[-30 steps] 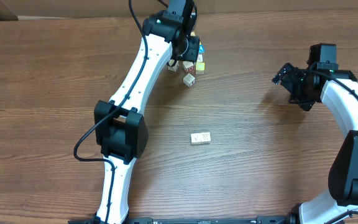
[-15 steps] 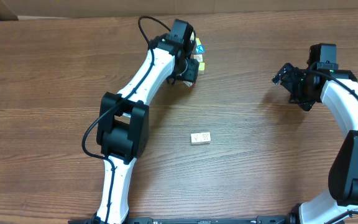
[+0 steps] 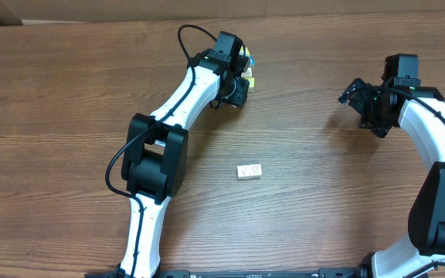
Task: Flip 4 blocks
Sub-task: 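Grasp the 'Z' block with the left gripper and lift it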
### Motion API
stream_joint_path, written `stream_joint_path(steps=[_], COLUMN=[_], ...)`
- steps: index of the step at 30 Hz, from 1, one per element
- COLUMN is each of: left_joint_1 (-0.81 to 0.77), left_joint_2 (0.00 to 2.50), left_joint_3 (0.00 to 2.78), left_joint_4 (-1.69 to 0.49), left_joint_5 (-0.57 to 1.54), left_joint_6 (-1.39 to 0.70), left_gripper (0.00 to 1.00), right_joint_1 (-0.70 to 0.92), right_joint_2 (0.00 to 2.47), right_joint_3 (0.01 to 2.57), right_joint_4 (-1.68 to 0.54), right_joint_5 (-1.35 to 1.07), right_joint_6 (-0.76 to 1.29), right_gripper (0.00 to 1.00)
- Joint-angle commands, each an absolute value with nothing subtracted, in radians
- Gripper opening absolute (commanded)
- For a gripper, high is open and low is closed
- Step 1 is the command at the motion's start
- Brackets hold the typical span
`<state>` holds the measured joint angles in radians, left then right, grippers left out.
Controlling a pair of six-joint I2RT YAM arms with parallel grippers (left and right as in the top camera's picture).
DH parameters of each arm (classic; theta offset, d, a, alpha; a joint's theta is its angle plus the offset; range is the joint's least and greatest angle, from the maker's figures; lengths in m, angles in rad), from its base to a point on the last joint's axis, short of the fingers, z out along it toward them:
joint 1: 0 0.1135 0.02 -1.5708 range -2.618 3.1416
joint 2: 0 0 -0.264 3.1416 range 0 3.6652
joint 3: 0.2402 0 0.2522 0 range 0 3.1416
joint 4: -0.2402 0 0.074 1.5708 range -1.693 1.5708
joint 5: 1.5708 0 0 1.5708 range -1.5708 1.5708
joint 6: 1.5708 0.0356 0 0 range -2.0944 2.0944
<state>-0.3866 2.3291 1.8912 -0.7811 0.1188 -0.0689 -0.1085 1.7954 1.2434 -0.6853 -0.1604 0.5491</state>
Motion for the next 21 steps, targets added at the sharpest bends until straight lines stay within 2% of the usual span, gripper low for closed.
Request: stream_joint_path(steps=[1,4,9,16,20,21], left_joint_1=[-0.393,-0.393,-0.393,-0.394,-0.394,-0.394], left_joint_2=[2.336,2.336,2.333,2.263,2.211,2.209], left_joint_3=[1.884,1.885,1.895,1.940,1.940,1.940], left_joint_4=[-0.799,-0.815,-0.864,-0.955,-0.937,-0.933], left_joint_5=[0.124,0.124,0.124,0.128,0.127,0.124], left_joint_6=[-0.048,-0.048,-0.047,-0.067,-0.081,-0.078], left_gripper=[0.39,0.35,0.36,0.30,0.36,0.45], right_joint_1=[-0.107,-0.107,-0.107,-0.107,-0.107,-0.107], right_joint_2=[1.798,1.798,1.798,1.798,1.798,1.798], right_joint_3=[1.262,1.262,1.262,1.262,1.262,1.262], right_joint_4=[-0.682,-0.682,-0.682,-0.682,-0.682,-0.682], right_joint_5=[-0.167,-0.167,-0.167,-0.167,-0.167,-0.167], right_joint_6=[0.545,0.545,0.545,0.545,0.545,0.546], right_gripper=[1.00,1.00,1.00,1.00,1.00,1.00])
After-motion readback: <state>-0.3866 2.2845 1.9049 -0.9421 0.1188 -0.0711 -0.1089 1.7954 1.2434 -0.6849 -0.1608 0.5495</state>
